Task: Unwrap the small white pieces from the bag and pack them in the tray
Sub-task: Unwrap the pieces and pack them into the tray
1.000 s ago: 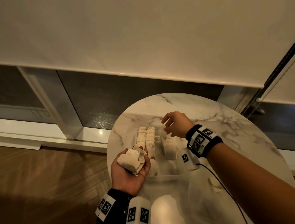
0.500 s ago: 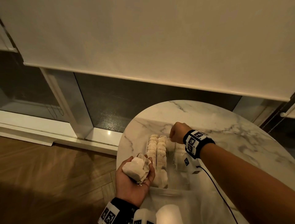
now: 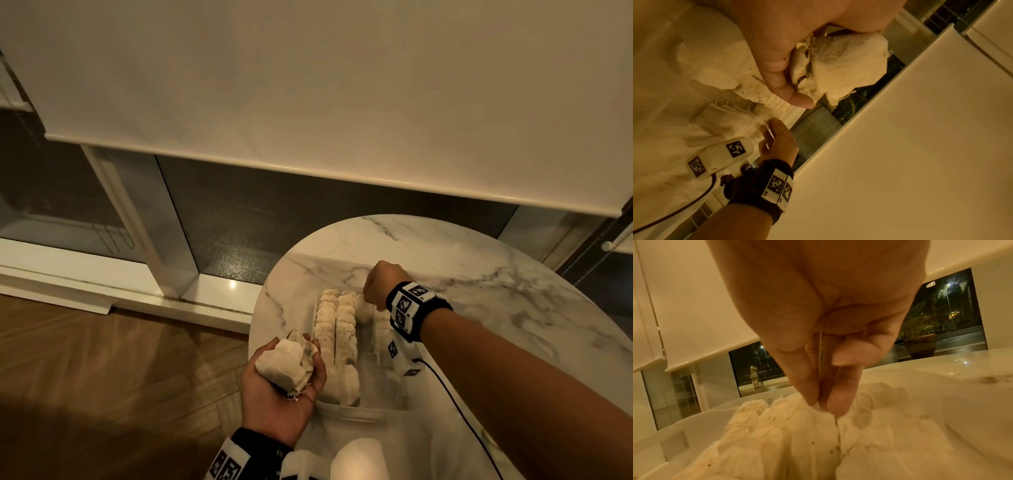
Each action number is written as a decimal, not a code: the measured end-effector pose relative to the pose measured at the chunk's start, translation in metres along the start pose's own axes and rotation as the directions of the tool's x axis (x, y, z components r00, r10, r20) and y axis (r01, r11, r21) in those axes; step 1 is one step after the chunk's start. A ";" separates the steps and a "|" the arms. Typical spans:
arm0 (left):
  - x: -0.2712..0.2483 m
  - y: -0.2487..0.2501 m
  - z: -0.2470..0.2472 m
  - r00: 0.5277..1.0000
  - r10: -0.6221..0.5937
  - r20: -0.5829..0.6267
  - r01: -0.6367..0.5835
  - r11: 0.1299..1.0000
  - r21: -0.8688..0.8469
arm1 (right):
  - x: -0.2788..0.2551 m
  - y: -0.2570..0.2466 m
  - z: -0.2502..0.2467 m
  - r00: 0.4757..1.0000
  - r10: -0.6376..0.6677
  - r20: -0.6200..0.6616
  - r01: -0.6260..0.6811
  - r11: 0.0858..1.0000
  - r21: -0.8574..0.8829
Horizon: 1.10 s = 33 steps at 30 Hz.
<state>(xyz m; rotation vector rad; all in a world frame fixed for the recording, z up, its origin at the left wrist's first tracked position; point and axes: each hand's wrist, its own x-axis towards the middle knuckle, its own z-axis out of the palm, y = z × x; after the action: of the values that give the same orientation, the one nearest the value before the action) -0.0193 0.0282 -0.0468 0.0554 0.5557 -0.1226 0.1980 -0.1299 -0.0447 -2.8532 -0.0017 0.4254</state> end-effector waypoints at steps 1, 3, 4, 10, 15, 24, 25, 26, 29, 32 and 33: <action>0.000 0.001 0.000 1.000 -0.002 0.000 0.002 1.000 -0.010 | -0.001 0.000 0.000 1.000 -0.003 0.006 0.003 1.000 0.003; 0.000 0.001 0.000 1.000 -0.005 0.001 0.005 1.000 -0.018 | -0.007 -0.002 -0.005 1.000 -0.011 0.009 0.011 1.000 0.020; 0.000 0.001 0.000 1.000 -0.004 -0.001 0.004 1.000 -0.019 | -0.010 -0.002 -0.008 1.000 -0.015 0.005 0.015 0.999 0.031; -0.002 -0.003 0.002 1.000 0.006 -0.013 -0.006 1.000 -0.012 | -0.021 -0.002 -0.012 0.986 -0.034 0.162 0.027 0.999 0.045; -0.004 -0.003 0.004 1.000 -0.016 0.004 0.016 1.000 -0.010 | -0.028 -0.002 -0.003 0.951 -0.083 0.298 0.081 0.997 0.019; -0.004 -0.007 0.006 1.000 -0.017 0.021 0.016 1.000 0.010 | -0.050 -0.003 -0.023 0.981 -0.112 0.161 0.090 0.986 0.139; -0.005 -0.009 0.006 0.999 -0.025 0.027 0.025 1.000 0.012 | -0.058 -0.004 -0.029 0.981 -0.149 0.121 0.122 0.970 0.210; -0.005 -0.011 0.007 0.999 -0.030 0.030 0.030 0.999 0.011 | -0.069 -0.006 -0.034 0.976 -0.200 0.084 0.168 0.943 0.288; -0.004 -0.016 0.009 0.999 -0.016 0.039 0.015 0.999 0.032 | -0.118 -0.012 -0.045 0.912 -0.409 -0.027 0.372 0.799 0.472; -0.002 -0.021 0.011 0.999 0.003 0.053 -0.008 0.996 0.092 | -0.166 -0.014 -0.042 0.816 -0.568 -0.110 0.539 0.678 0.499; -0.003 -0.023 0.011 0.998 0.016 0.053 -0.023 0.991 0.131 | -0.178 -0.014 -0.039 0.792 -0.599 -0.118 0.570 0.658 0.491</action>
<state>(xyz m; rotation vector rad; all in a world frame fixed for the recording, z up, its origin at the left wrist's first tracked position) -0.0190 0.0045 -0.0362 0.1855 0.4942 -0.1411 0.0392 -0.1329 0.0459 -2.1448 -0.7047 0.2980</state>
